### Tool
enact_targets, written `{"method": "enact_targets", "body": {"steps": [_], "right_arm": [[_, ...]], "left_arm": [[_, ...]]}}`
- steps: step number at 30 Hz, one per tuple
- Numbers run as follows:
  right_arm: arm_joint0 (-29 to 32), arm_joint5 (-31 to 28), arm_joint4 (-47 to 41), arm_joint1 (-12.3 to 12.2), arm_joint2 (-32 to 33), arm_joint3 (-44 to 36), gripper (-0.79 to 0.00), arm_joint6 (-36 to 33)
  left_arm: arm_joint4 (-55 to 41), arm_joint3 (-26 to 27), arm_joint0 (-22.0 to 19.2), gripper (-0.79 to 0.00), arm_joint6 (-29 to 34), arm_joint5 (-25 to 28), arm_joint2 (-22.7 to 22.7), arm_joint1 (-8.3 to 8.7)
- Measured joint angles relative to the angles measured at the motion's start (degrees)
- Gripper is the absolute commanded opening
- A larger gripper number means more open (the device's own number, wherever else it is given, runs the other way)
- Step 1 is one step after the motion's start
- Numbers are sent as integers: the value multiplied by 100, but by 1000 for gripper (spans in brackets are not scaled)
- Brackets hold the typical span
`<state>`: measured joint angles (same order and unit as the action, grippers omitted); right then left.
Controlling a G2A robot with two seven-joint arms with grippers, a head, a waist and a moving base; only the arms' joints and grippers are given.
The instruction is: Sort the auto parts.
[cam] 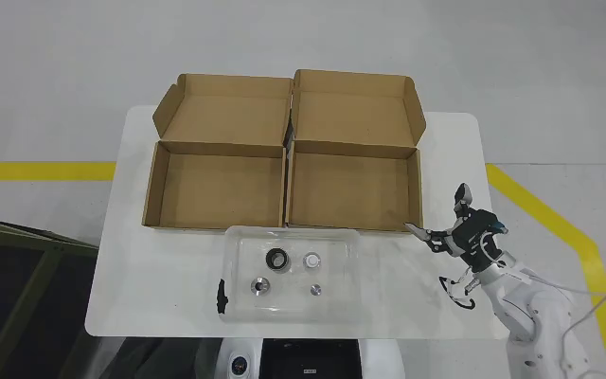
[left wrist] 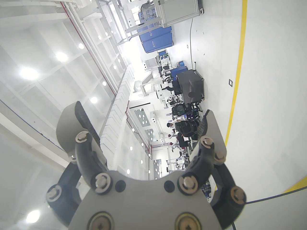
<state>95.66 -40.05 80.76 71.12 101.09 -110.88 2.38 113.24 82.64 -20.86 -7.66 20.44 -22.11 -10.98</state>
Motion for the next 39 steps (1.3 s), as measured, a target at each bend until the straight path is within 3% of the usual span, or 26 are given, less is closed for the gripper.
{"method": "enact_targets", "body": {"steps": [19, 30, 39], "right_arm": [[-1, -20, -13, -2, -41, 7, 0, -47], [-195, -1100, -298, -108, -649, -475, 0, -1114], [-275, -1454, -371, -163, -1378, -1004, 0, -1734]], "left_arm": [[0, 0, 0, 0, 0, 0, 0, 0], [0, 0, 0, 0, 0, 0, 0, 0], [0, 0, 0, 0, 0, 0, 0, 0]]}}
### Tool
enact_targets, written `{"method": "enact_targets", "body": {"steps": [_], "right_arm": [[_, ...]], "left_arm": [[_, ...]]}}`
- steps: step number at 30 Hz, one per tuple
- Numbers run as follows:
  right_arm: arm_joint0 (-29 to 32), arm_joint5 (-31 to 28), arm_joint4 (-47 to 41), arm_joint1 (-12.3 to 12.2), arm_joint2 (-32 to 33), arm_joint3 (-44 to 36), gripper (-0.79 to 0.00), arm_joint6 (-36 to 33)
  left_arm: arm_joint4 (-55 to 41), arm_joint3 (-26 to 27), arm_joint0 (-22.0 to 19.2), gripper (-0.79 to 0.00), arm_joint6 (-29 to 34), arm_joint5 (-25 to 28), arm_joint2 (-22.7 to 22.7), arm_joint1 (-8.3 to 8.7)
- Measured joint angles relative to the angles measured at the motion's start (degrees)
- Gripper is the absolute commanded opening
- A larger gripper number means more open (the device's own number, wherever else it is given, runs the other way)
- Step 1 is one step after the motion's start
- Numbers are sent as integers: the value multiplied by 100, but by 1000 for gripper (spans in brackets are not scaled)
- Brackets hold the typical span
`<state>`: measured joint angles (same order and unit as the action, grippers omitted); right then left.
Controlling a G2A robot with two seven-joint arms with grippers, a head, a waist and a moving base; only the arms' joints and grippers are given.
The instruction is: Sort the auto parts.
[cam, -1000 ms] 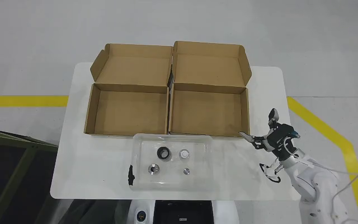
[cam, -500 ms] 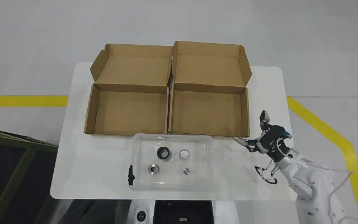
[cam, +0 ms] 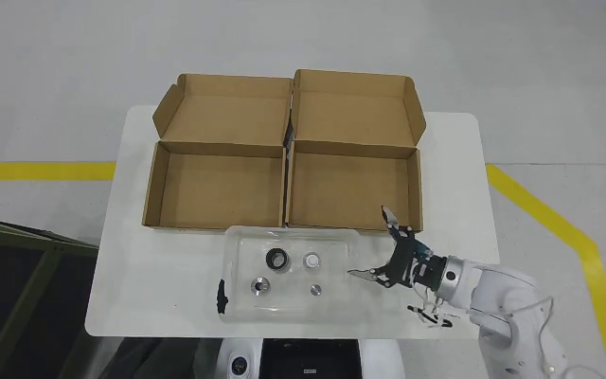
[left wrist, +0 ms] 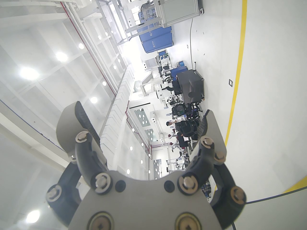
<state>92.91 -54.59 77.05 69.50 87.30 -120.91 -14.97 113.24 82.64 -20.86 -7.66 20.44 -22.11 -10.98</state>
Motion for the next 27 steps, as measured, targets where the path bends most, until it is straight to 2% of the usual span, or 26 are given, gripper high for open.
{"method": "enact_targets", "body": {"steps": [11, 27], "right_arm": [[-492, -118, 105, -28, -1143, -2, 0, -764], [-1108, 188, 451, -42, -2156, 280, 0, -1412]], "left_arm": [[0, 0, 0, 0, 0, 0, 0, 0], [0, 0, 0, 0, 0, 0, 0, 0]]}}
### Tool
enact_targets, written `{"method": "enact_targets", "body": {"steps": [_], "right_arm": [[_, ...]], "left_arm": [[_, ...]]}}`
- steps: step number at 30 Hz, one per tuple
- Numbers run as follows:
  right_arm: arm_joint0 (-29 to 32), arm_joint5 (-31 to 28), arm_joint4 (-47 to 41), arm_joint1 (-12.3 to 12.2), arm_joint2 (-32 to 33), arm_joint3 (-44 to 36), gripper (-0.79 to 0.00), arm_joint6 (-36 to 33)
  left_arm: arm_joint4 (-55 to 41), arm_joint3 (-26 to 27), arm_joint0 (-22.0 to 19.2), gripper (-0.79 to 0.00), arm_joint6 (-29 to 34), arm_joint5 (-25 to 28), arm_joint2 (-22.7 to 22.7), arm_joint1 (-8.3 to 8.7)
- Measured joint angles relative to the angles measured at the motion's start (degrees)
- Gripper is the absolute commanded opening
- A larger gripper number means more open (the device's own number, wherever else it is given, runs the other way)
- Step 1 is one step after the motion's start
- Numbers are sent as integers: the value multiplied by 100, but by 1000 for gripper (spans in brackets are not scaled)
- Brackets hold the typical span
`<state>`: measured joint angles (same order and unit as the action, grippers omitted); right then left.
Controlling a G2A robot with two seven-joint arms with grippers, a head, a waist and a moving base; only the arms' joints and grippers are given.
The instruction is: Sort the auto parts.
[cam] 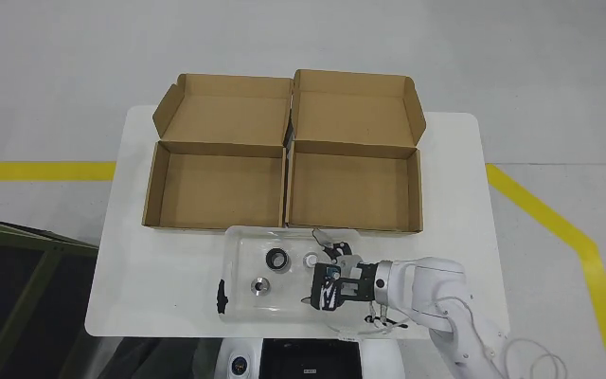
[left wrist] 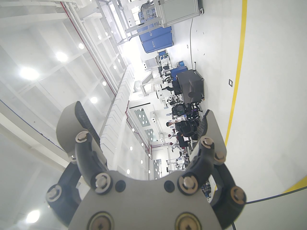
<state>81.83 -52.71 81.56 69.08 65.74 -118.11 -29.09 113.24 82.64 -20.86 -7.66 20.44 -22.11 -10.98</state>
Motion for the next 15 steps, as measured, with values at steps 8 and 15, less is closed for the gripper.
{"method": "enact_targets", "body": {"steps": [8, 15], "right_arm": [[-201, 43, -97, -22, -213, 246, 0, -185], [-239, 91, -208, -55, -315, 341, 0, -317]], "left_arm": [[0, 0, 0, 0, 0, 0, 0, 0], [0, 0, 0, 0, 0, 0, 0, 0]]}}
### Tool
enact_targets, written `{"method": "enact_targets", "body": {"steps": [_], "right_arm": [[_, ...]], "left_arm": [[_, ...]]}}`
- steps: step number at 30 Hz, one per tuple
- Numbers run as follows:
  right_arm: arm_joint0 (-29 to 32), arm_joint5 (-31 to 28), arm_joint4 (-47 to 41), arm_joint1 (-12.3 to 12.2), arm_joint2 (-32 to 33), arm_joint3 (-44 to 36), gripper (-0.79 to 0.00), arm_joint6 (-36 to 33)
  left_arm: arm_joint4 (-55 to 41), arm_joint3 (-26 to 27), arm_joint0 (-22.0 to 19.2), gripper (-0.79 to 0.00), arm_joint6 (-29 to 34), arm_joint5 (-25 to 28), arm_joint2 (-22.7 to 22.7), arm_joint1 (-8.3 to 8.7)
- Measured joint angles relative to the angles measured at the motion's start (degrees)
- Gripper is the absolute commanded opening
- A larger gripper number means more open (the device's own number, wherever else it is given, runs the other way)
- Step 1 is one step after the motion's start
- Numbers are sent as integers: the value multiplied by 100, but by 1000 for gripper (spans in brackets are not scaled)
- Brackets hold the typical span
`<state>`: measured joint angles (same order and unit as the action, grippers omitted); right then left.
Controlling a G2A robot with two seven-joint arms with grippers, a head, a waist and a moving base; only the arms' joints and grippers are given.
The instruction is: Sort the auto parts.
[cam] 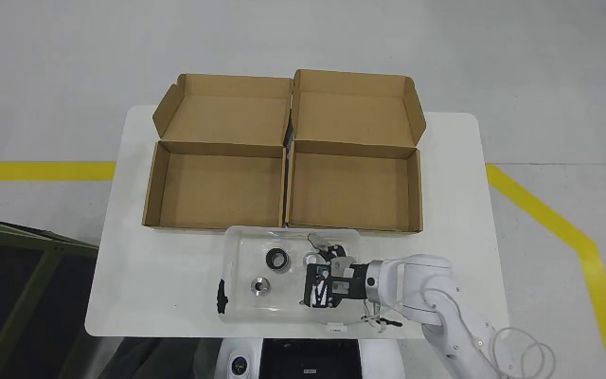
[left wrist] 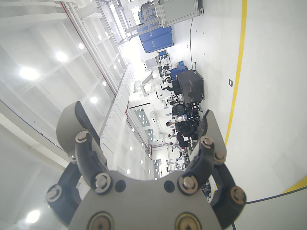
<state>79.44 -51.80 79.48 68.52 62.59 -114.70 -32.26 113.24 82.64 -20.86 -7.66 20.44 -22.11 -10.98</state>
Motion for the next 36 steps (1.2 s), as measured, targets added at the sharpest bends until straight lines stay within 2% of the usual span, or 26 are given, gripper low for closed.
{"method": "enact_targets", "body": {"steps": [16, 17, 21, 28, 30, 31, 36], "right_arm": [[-272, 144, -708, -65, -121, 369, -6, -505], [-297, 163, -770, -69, -128, 394, -49, -541], [-388, 211, -919, -84, -155, 471, -139, -637], [-545, 333, -1076, -106, -207, 596, -259, -706], [-587, 366, -1097, -112, -219, 644, -336, -684], [-603, 385, -1099, -115, -222, 664, -403, -671], [-671, 449, -1061, -132, -266, 749, -483, -627]], "left_arm": [[0, 0, 0, 0, 0, 0, 0, 0], [0, 0, 0, 0, 0, 0, 0, 0], [0, 0, 0, 0, 0, 0, 0, 0], [0, 0, 0, 0, 0, 0, 0, 0], [0, 0, 0, 0, 0, 0, 0, 0], [0, 0, 0, 0, 0, 0, 0, 0], [0, 0, 0, 0, 0, 0, 0, 0]]}}
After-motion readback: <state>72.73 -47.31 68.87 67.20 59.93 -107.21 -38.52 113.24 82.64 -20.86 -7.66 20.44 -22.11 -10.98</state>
